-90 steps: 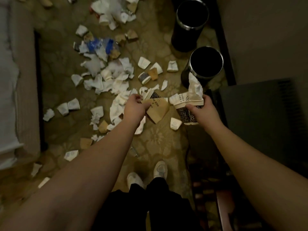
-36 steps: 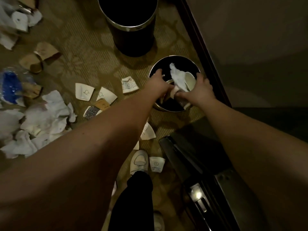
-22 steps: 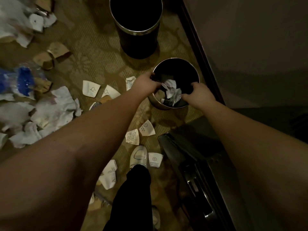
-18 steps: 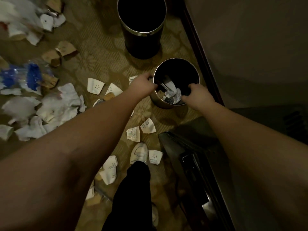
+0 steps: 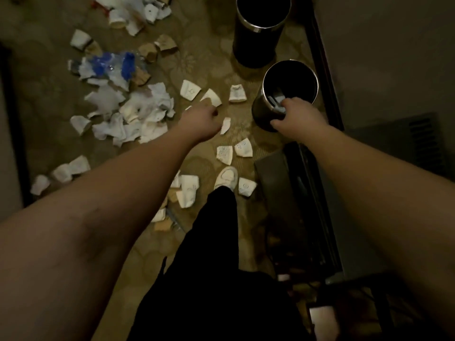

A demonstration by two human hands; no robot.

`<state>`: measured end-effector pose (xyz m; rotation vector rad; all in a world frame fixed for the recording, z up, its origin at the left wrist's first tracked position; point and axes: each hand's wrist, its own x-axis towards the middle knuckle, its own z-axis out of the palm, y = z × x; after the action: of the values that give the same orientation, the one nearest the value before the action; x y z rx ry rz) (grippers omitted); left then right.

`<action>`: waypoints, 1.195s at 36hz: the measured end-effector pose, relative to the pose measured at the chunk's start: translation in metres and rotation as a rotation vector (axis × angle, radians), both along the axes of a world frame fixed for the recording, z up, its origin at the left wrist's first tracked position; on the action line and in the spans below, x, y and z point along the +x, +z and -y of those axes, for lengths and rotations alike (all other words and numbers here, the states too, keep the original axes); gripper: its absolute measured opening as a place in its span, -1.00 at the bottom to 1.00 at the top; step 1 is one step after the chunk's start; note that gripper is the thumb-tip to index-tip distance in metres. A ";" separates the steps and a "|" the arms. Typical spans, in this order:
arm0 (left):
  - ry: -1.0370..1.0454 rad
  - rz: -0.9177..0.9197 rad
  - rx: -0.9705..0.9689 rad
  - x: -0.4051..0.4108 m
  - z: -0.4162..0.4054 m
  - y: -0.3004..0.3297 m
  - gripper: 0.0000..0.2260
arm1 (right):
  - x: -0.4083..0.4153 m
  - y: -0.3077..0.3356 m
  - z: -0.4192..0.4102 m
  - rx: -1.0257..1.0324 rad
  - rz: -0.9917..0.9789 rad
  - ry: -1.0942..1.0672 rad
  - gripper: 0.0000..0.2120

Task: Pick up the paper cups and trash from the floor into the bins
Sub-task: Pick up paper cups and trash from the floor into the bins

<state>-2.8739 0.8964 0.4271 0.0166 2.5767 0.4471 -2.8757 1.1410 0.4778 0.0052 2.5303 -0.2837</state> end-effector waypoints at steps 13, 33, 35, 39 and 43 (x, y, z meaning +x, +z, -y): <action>0.328 -0.029 0.058 0.190 0.110 0.091 -0.64 | 0.123 0.072 0.119 0.011 0.038 0.219 -0.37; 1.235 0.144 0.060 0.540 0.327 0.079 -0.70 | 0.309 0.051 0.442 -0.082 0.203 0.971 -0.44; 1.289 0.158 0.091 0.572 0.345 0.069 -0.71 | 0.331 0.040 0.472 -0.057 0.214 1.022 -0.45; 1.378 0.217 0.141 0.629 0.385 0.046 -0.68 | 0.376 0.014 0.529 0.016 0.269 1.088 -0.52; 1.438 0.291 0.191 0.677 0.432 0.027 -0.65 | 0.423 -0.015 0.582 0.097 0.328 1.139 -0.56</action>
<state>-2.1964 0.4642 0.4537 -1.7185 1.8294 1.0452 -2.4524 0.5593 0.4629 -1.1838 1.8507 0.2794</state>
